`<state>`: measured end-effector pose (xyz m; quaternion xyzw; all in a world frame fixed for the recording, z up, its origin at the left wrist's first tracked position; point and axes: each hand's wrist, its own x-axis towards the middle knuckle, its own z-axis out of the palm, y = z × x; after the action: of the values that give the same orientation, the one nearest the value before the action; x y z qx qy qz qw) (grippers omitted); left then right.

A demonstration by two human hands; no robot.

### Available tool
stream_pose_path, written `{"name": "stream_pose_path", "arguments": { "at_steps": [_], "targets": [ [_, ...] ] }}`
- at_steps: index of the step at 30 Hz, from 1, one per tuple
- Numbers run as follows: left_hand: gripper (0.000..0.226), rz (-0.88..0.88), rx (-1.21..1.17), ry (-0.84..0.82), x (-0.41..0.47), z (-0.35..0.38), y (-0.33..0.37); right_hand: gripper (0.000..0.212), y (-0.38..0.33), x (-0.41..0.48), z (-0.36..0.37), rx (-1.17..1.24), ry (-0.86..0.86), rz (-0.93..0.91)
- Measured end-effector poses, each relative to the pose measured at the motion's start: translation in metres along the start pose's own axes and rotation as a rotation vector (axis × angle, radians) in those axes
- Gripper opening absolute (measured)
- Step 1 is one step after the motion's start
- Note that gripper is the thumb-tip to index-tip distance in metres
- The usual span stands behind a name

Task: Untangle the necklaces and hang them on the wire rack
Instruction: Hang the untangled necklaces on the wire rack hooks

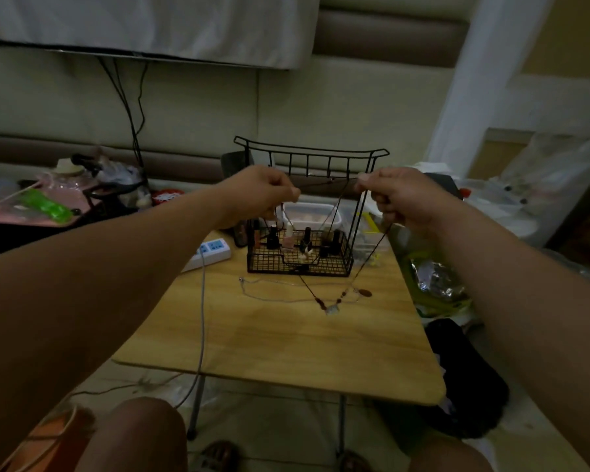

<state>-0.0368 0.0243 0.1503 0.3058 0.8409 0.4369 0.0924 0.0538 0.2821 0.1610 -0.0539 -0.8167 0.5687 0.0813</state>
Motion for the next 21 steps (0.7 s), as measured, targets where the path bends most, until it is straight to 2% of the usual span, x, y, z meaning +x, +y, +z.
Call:
{"name": "stream_pose_path", "arguments": {
  "at_steps": [5, 9, 16, 21],
  "targets": [
    [0.016, -0.025, -0.068, 0.067, 0.009, -0.016, -0.013, 0.029, 0.006, 0.007, -0.008, -0.098, 0.003, 0.008],
    [0.018, -0.044, -0.061, 0.168, 0.021, -0.023, -0.024, 0.020, 0.019, 0.025, -0.010, -0.109, 0.081, -0.001],
    [0.018, -0.063, -0.063, 0.461, 0.060, -0.027, -0.046, 0.017, 0.031, 0.071, -0.004, -0.220, 0.370, -0.088],
    [0.019, -0.076, 0.052, 0.635, 0.078, -0.017, -0.066, 0.024, 0.032, 0.091, 0.009, -0.338, 0.550, -0.132]
  ]
}}
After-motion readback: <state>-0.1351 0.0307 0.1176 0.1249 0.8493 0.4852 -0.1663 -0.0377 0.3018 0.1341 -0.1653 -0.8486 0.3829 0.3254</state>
